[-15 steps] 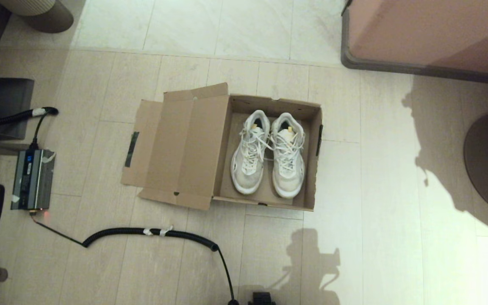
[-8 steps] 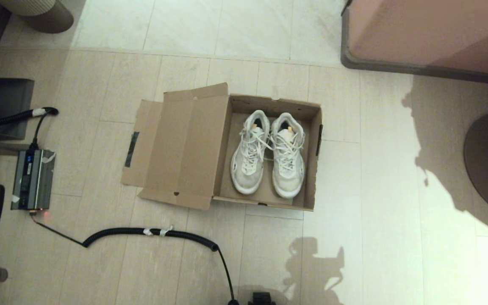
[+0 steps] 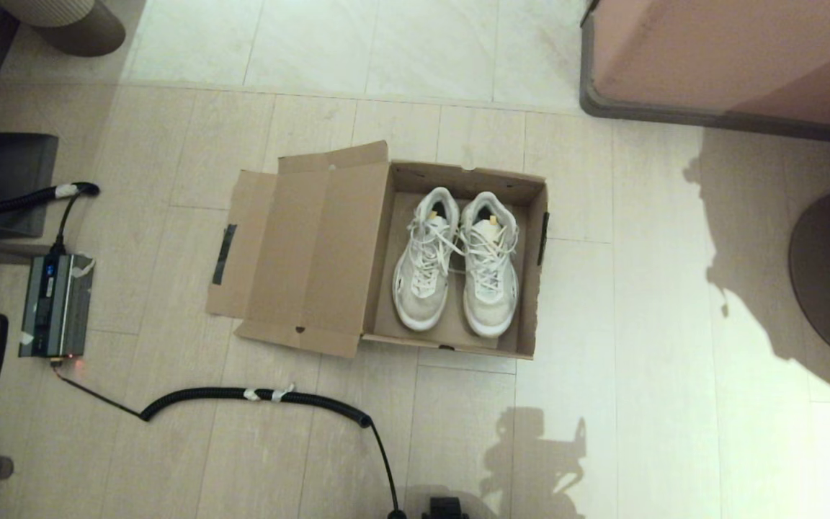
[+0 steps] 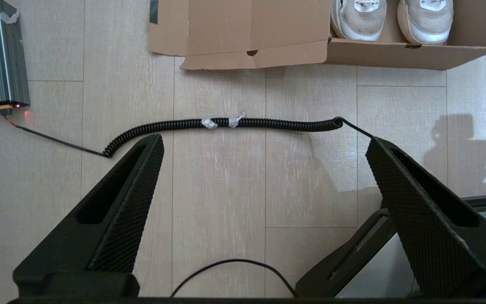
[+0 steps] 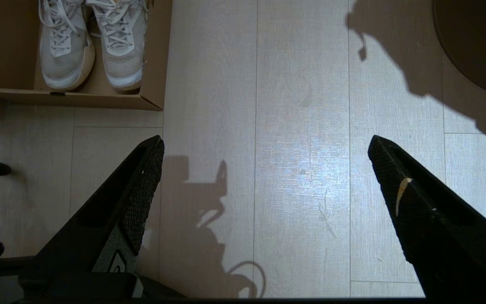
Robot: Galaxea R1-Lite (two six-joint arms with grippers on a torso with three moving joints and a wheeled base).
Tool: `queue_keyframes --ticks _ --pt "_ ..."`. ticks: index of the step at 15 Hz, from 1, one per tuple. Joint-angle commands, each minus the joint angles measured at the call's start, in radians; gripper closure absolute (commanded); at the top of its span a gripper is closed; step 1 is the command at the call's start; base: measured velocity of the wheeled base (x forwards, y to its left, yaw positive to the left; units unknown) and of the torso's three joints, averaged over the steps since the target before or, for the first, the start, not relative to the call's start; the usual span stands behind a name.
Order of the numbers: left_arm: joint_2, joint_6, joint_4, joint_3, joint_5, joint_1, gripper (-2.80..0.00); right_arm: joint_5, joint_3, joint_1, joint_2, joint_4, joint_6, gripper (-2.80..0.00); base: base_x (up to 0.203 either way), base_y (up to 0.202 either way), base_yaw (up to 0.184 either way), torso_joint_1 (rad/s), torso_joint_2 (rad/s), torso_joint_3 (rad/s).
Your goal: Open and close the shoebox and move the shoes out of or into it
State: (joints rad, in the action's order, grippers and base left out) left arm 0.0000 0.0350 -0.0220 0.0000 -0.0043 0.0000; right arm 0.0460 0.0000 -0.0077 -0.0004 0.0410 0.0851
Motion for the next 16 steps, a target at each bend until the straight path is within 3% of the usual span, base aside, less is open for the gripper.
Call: queue_keyframes --ticks 1,16 --pt "0.001 0.000 -0.001 0.008 0.000 0.000 -2.80 0.002 0.014 0.000 0.002 0.000 0.001 -2.80 0.000 0.000 0.000 0.000 0.00 0.000" --pt "0.002 -0.001 0.000 0.008 0.000 0.000 -2.80 0.006 0.014 0.000 0.002 0.000 0.019 -2.80 0.000 0.000 0.000 0.000 0.00 0.000"
